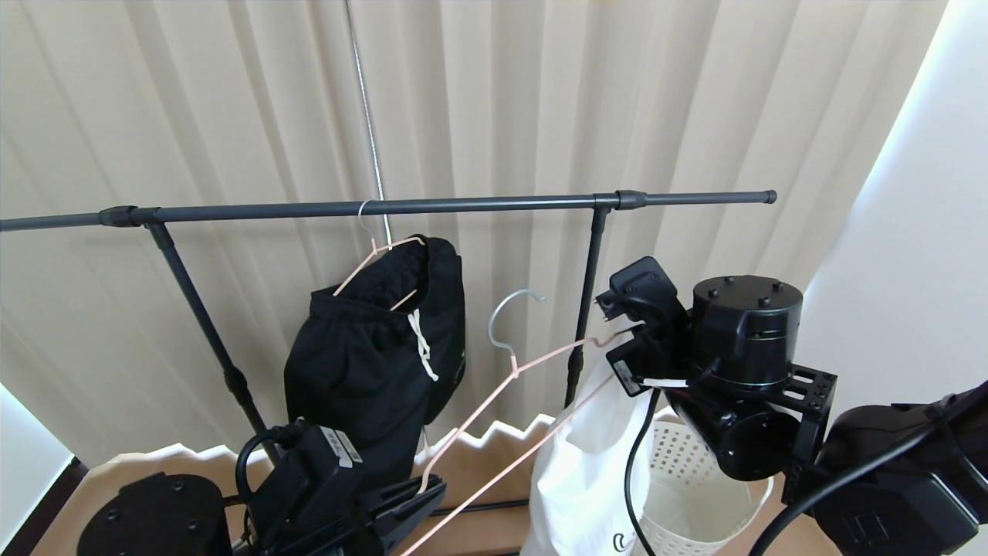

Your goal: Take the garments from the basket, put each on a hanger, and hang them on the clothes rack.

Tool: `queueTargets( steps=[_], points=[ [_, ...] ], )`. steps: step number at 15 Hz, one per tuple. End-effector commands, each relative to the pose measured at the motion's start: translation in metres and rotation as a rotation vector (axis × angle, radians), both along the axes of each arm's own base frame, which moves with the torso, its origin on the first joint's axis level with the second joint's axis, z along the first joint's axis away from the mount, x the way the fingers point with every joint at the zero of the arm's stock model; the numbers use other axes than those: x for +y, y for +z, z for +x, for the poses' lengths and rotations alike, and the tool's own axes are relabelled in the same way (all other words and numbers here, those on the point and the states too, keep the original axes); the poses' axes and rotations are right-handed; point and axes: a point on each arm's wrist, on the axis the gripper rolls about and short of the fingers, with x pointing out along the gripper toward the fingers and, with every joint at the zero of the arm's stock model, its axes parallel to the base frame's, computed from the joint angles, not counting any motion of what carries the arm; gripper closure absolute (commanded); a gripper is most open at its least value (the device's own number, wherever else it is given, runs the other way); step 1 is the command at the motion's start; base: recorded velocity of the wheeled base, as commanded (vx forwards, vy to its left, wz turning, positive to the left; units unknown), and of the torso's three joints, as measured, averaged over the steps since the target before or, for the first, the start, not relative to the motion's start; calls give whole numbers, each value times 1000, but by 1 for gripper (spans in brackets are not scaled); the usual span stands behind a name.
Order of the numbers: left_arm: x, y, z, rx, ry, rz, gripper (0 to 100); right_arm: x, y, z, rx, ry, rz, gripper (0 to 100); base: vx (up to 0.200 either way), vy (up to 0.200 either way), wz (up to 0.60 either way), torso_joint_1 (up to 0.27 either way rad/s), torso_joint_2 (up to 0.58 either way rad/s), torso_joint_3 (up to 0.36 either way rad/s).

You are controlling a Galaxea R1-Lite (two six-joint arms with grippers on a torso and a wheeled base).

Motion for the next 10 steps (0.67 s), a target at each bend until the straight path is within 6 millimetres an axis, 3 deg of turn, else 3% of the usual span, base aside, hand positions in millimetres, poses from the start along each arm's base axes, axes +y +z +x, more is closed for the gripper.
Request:
queueTargets(
  steps=[1, 10],
  points=[
    [0, -2, 1, 5, 2, 5, 100, 4, 1, -4, -3, 16, 7, 100, 0, 0, 0, 0, 0, 0],
    [0, 0, 2, 4, 14, -26, 100, 29, 14, -34, -26, 127, 91, 100, 0, 0, 0, 0, 0, 0]
  ],
)
